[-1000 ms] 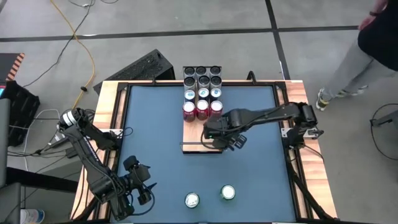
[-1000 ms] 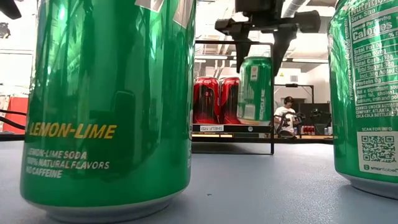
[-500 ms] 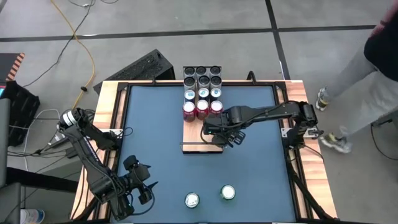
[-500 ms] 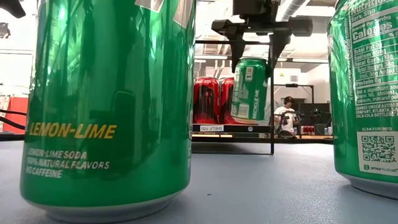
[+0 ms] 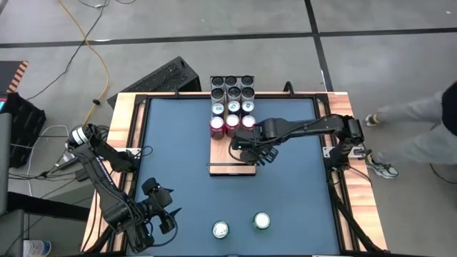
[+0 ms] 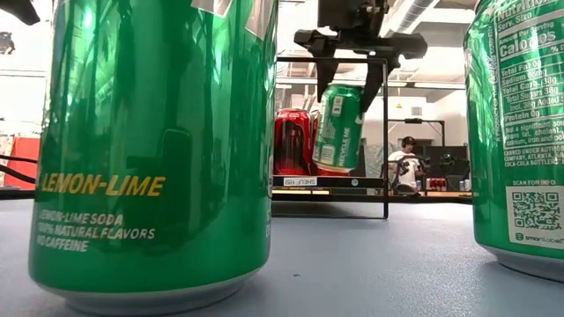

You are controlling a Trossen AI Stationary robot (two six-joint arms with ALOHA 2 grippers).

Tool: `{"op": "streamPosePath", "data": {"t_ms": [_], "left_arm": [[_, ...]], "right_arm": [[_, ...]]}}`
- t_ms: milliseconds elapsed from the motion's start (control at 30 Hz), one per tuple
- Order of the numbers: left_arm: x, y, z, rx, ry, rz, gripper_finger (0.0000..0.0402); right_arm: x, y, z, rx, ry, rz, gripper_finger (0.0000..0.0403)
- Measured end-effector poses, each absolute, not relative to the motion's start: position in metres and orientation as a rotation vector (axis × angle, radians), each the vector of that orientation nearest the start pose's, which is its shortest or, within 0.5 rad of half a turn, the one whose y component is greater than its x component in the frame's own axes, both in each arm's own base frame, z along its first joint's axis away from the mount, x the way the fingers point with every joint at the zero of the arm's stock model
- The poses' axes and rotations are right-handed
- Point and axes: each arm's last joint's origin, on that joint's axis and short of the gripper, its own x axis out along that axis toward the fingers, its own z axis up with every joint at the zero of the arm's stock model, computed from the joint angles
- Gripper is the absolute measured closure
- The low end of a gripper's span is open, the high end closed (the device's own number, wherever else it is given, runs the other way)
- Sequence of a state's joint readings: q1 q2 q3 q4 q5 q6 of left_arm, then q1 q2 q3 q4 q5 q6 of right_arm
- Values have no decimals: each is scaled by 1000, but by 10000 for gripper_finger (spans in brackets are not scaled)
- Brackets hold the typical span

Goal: Place canned beverage on shelf
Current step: Put the right green soda can on the shelf

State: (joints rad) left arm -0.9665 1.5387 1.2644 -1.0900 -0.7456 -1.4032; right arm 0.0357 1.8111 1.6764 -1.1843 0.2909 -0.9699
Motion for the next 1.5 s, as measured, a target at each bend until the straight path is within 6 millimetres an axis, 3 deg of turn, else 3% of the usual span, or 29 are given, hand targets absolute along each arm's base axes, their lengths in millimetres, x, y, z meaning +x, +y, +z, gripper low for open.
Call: {"op": "streamPosePath", "data": {"t_ms": [400, 733, 967, 1100, 1200, 1267, 1500], "left_arm": [[176, -221, 272, -294, 766, 423, 72], [176, -221, 272, -309, 759, 431, 72], [177, -220, 272, -299, 735, 437, 72], [177, -220, 272, -299, 734, 437, 72], [177, -220, 272, -295, 724, 441, 72], [177, -220, 273, -292, 718, 443, 72], [177, -220, 273, -294, 717, 444, 72]], "right_arm": [[361, 13, 295, -1027, 1284, 404, 86], [365, 13, 299, -1042, 1280, 230, 85], [362, 13, 332, -901, 1247, 112, 86], [365, 17, 365, -756, 1104, 42, 96], [369, 20, 389, -599, 947, 18, 128], [373, 20, 393, -522, 886, -1, 165], [382, 18, 373, -376, 907, -71, 376]]}}
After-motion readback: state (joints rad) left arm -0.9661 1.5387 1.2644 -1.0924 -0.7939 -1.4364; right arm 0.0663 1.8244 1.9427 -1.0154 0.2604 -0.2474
